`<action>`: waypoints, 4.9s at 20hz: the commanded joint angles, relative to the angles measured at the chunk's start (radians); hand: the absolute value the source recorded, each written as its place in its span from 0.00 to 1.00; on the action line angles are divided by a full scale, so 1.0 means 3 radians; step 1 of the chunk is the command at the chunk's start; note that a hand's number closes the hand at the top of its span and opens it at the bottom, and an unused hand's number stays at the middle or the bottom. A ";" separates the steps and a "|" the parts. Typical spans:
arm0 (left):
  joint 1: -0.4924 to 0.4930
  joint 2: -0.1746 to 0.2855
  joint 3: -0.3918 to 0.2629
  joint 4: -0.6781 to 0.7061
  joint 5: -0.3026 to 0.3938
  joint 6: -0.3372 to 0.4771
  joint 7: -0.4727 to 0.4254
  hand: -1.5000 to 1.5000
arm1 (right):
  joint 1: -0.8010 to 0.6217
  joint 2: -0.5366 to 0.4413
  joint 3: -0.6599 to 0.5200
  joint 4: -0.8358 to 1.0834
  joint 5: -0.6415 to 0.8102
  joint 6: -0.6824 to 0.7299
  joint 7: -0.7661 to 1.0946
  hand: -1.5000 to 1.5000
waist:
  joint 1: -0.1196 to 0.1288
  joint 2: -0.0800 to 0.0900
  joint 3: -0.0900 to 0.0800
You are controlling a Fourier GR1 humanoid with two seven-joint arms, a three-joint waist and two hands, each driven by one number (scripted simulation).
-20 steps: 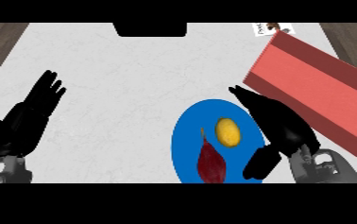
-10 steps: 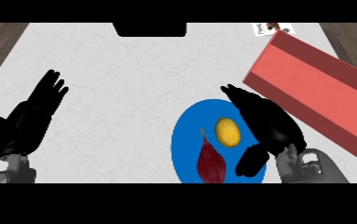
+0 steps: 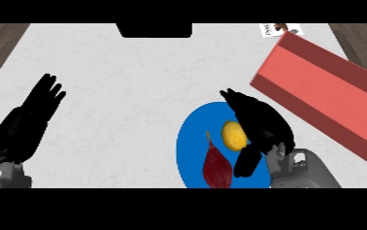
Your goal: Pick the lemon from the plate and place it in the cardboard box
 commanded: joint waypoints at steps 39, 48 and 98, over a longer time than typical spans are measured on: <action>-0.0122 -0.0263 0.0165 -0.0066 -0.0272 -0.0113 0.0209 0.50 | 0.0387 0.0205 -0.0159 0.0842 0.1214 -0.0257 -0.1254 1.00 | -0.0012 0.0000 0.0001; -0.0011 -0.0248 0.0243 -0.0149 -0.0204 -0.0258 0.0167 0.50 | 0.0219 0.0049 -0.0226 0.0927 0.1266 -0.0062 -0.1742 1.00 | -0.0007 -0.0001 0.0001; -0.0054 -0.0403 0.0168 -0.0056 -0.0419 -0.0243 0.0049 0.50 | -0.0526 -0.0830 -0.2247 0.0485 0.1084 -0.0610 -0.2682 1.00 | 0.0015 0.0008 0.0002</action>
